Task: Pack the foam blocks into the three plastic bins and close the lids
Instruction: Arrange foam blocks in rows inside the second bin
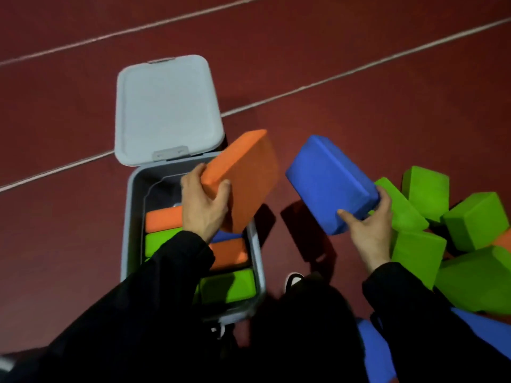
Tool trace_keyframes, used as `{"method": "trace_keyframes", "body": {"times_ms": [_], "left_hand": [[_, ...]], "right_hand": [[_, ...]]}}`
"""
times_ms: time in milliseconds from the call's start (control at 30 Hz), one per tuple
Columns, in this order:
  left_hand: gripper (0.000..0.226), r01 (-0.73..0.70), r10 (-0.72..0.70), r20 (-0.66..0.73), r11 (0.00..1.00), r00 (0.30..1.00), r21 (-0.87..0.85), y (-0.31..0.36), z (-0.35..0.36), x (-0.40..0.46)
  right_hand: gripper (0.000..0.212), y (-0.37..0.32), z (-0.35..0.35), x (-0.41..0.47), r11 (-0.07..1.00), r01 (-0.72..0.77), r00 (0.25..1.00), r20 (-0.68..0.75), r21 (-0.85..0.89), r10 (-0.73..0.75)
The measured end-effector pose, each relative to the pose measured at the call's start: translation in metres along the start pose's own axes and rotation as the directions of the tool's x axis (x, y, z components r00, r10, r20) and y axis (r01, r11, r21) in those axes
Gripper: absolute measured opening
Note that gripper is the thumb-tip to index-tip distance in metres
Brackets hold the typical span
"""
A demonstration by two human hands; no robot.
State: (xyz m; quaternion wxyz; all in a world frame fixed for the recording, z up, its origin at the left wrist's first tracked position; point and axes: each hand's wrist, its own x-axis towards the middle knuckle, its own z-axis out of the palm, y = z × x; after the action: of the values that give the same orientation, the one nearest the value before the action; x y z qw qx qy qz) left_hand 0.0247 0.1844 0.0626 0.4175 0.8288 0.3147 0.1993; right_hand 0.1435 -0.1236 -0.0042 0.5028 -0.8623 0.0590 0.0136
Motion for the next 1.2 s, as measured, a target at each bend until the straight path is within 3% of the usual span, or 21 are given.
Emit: {"method": "trace_keyframes", "body": {"times_ms": [100,200,267,367,467,567,800,900,1033,1200], "left_hand": [[0.082,-0.052,0.056,-0.101,0.997,0.993,0.048,-0.007,-0.075,0.009],[0.097,0.054,-0.039,-0.146,0.993,0.988,0.103,-0.028,-0.14,0.022],[0.088,0.076,-0.055,-0.126,0.983,0.99,0.17,-0.047,-0.167,0.031],[0.083,-0.041,0.037,0.017,0.926,0.999,0.375,-0.068,-0.179,0.046],[0.088,-0.141,0.06,0.176,0.858,0.983,0.494,-0.085,-0.168,0.064],[0.09,-0.187,0.053,0.25,0.811,0.967,0.554,-0.095,-0.149,0.086],[0.094,-0.48,0.206,0.449,0.566,0.869,0.67,-0.089,-0.092,0.131],[0.091,-0.553,0.26,0.492,0.484,0.831,0.679,-0.091,-0.079,0.135],[0.091,-0.511,0.255,0.444,0.494,0.859,0.704,-0.094,-0.083,0.136],[0.093,-0.432,0.148,0.427,0.554,0.892,0.711,-0.089,-0.1,0.143]], "right_hand": [[0.096,-0.074,-0.001,-0.008,0.981,0.173,0.984,0.046,-0.092,-0.17],[0.096,-0.14,0.02,-0.022,0.937,0.306,0.95,0.122,-0.167,-0.288],[0.095,-0.169,0.045,-0.03,0.908,0.375,0.92,0.199,-0.187,-0.339],[0.092,-0.193,0.094,-0.039,0.855,0.476,0.857,0.327,-0.203,-0.399],[0.092,-0.196,0.142,-0.043,0.865,0.478,0.833,0.392,-0.156,-0.39],[0.093,-0.185,0.177,-0.041,0.875,0.464,0.829,0.417,-0.139,-0.373],[0.09,-0.148,0.2,-0.032,0.599,0.723,0.679,0.517,-0.346,-0.521],[0.092,-0.139,0.196,-0.016,0.613,0.703,0.697,0.522,-0.36,-0.493],[0.091,-0.135,0.195,-0.01,0.646,0.684,0.709,0.518,-0.34,-0.478],[0.09,-0.133,0.2,-0.019,0.65,0.681,0.705,0.545,-0.339,-0.454]]}}
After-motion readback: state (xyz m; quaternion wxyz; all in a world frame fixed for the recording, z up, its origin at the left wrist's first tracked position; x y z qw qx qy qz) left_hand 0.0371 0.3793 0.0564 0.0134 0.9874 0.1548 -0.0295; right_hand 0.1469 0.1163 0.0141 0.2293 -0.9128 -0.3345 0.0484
